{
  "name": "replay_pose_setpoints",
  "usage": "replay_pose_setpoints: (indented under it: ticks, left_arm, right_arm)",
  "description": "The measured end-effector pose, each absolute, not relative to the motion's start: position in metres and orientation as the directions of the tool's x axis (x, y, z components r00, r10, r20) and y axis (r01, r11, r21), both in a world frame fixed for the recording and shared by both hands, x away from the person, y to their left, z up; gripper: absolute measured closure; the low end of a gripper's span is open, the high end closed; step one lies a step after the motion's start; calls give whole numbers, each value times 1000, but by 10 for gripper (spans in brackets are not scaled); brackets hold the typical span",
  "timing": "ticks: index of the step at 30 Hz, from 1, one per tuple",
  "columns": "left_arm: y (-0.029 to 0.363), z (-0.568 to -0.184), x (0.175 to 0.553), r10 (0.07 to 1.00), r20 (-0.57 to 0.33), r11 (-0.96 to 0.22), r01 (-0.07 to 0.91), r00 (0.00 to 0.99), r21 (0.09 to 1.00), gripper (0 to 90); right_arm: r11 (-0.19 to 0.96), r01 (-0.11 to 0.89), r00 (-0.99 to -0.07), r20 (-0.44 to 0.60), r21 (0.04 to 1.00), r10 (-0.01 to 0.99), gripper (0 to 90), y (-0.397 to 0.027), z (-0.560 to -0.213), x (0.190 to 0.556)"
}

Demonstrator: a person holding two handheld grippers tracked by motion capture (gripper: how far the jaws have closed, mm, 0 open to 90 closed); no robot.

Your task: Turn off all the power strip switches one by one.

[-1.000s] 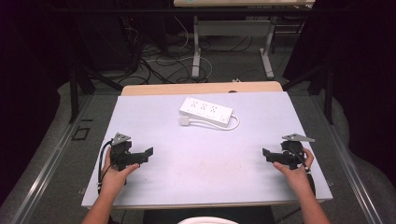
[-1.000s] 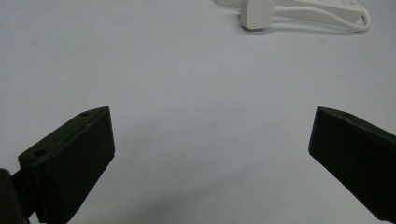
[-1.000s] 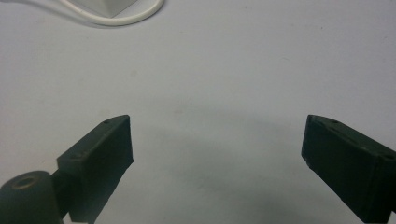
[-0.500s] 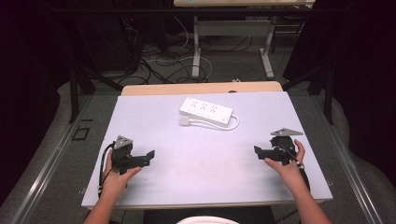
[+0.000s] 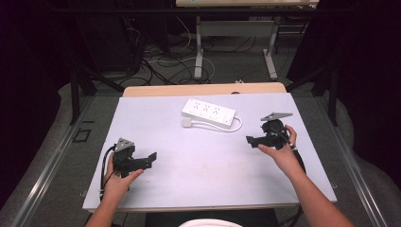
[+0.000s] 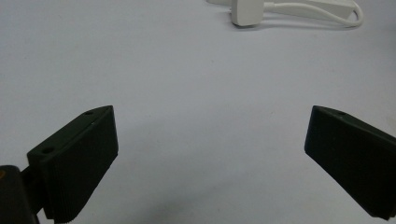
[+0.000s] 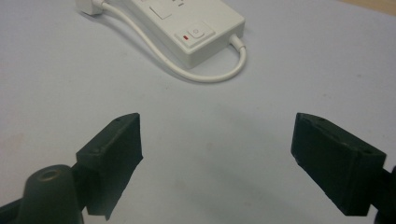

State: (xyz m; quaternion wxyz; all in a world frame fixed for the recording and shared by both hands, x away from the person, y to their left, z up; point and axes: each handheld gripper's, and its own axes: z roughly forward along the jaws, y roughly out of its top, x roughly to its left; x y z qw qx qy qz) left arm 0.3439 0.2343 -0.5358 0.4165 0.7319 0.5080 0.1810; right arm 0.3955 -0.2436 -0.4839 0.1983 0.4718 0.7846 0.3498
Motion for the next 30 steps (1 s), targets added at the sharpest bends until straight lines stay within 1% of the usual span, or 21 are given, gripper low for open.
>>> replay_pose_setpoints:
  ticks: [2, 4, 13, 18, 22, 26, 30]
  left_arm:
    - [235, -536, 344, 898, -159, -130, 592, 411, 795, 32]
    - [235, -536, 344, 895, -160, -136, 598, 416, 790, 32]
    - [237, -537, 345, 899, -170, -116, 594, 403, 796, 32]
    - [238, -536, 344, 899, -169, -119, 598, 404, 793, 32]
    - [239, -537, 345, 900, -174, -110, 595, 399, 796, 32]
    - [241, -536, 344, 899, -175, -114, 599, 401, 792, 32]
    - [242, -536, 344, 900, -177, -110, 600, 399, 792, 32]
  right_arm:
    - [329, 595, -487, 3, 734, 874, 167, -241, -480, 400]
    - [326, 596, -490, 11, 734, 872, 169, -239, -479, 402]
    - [407, 572, -544, -43, 712, 838, 212, -220, -463, 419]
    - [412, 577, -552, -35, 705, 833, 239, -213, -457, 427]
    - [434, 567, -564, -54, 701, 824, 265, -206, -450, 439]
    - [427, 575, -567, -36, 698, 823, 296, -200, -447, 448]
    - [439, 583, -566, -46, 684, 823, 311, -194, -445, 457]
